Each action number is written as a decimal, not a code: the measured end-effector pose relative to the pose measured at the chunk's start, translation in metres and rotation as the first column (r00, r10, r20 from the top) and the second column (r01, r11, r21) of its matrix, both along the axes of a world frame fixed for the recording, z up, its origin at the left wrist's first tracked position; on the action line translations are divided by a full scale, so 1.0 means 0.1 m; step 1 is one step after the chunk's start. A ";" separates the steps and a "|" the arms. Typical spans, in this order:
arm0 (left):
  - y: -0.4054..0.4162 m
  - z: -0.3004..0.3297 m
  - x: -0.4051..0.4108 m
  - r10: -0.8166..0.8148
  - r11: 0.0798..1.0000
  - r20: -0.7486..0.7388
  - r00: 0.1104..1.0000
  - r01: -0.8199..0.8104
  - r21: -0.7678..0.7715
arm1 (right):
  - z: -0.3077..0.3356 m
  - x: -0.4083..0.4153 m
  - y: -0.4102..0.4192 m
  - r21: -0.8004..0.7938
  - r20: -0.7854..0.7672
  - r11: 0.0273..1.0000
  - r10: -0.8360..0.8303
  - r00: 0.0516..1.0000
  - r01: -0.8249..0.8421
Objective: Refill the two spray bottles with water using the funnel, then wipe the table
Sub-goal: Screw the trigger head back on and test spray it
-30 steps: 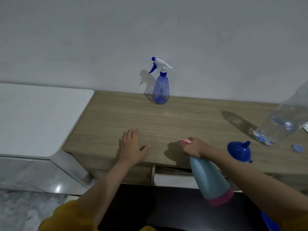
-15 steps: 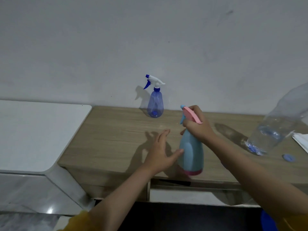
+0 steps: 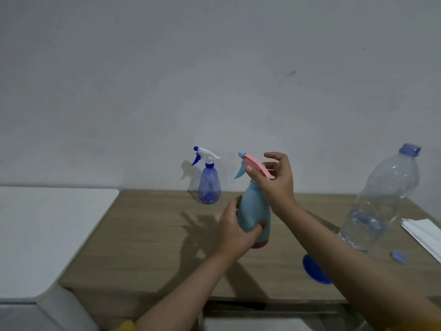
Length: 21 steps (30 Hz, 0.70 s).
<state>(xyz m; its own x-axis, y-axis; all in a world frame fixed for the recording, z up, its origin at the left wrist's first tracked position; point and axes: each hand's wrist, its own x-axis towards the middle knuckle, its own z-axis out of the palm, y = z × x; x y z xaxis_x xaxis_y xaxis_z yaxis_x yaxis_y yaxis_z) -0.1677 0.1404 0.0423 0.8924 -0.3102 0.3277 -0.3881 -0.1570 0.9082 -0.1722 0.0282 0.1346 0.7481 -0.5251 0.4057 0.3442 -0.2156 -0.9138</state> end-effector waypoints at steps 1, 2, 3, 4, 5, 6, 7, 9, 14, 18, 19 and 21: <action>-0.02 -0.01 0.04 0.024 1.000 -0.016 1.000 -0.025 -0.012 | 0.01 0.00 -0.03 0.001 0.023 1.000 -0.006 1.000 0.006; -0.04 -0.01 0.08 0.043 0.999 -0.028 0.999 -0.044 -0.010 | 0.00 0.00 -0.07 -0.023 0.040 1.000 -0.006 0.999 0.007; -0.05 -0.03 0.12 0.058 0.998 -0.032 0.998 -0.059 -0.006 | -0.01 0.01 -0.10 -0.066 0.045 0.998 -0.005 0.999 0.008; -0.06 -0.04 0.16 0.070 0.998 -0.030 0.997 -0.070 0.002 | -0.03 0.03 -0.14 -0.113 0.035 0.993 -0.008 0.999 0.012; -0.07 -0.05 0.20 0.079 0.997 -0.025 0.997 -0.079 0.010 | -0.05 0.06 -0.18 -0.152 0.015 0.988 -0.020 1.000 0.022; -0.09 -0.07 0.25 0.086 0.996 -0.026 0.996 -0.086 0.025 | -0.06 0.10 -0.22 -0.177 -0.011 0.984 -0.036 0.999 0.034; -0.11 -0.09 0.29 0.089 0.995 -0.030 0.996 -0.088 0.044 | -0.07 0.15 -0.25 -0.189 -0.037 0.981 -0.052 0.998 0.044; -0.18 -0.11 0.38 0.094 0.992 -0.041 0.995 -0.090 0.088 | -0.09 0.27 -0.33 -0.197 -0.085 0.979 -0.073 0.994 0.055; -0.47 -0.19 0.69 0.115 0.982 -0.122 0.986 -0.095 0.160 | -0.14 0.63 -0.56 -0.238 -0.202 0.970 -0.093 0.975 0.043; -0.75 -0.23 1.00 0.170 0.973 -0.156 0.973 -0.141 0.182 | -0.24 1.00 -0.79 -0.254 -0.268 0.967 -0.064 0.961 -0.007; -0.82 -0.24 1.09 0.187 0.969 -0.160 0.969 -0.155 0.192 | -0.27 1.10 -0.85 -0.268 -0.281 0.963 -0.054 0.958 -0.024; -0.94 -0.27 1.25 0.221 0.949 -0.135 0.966 -0.182 0.256 | -0.34 1.27 -0.96 -0.291 -0.304 0.955 -0.039 0.952 -0.054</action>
<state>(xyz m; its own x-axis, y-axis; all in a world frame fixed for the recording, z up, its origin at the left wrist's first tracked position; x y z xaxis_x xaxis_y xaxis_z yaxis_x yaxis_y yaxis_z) -0.0427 0.0463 0.0156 0.9788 -0.1702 0.1139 -0.1786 -0.4371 0.8815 -0.0455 -0.0681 0.1004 0.8629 -0.4116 0.2933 0.0634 -0.4876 -0.8708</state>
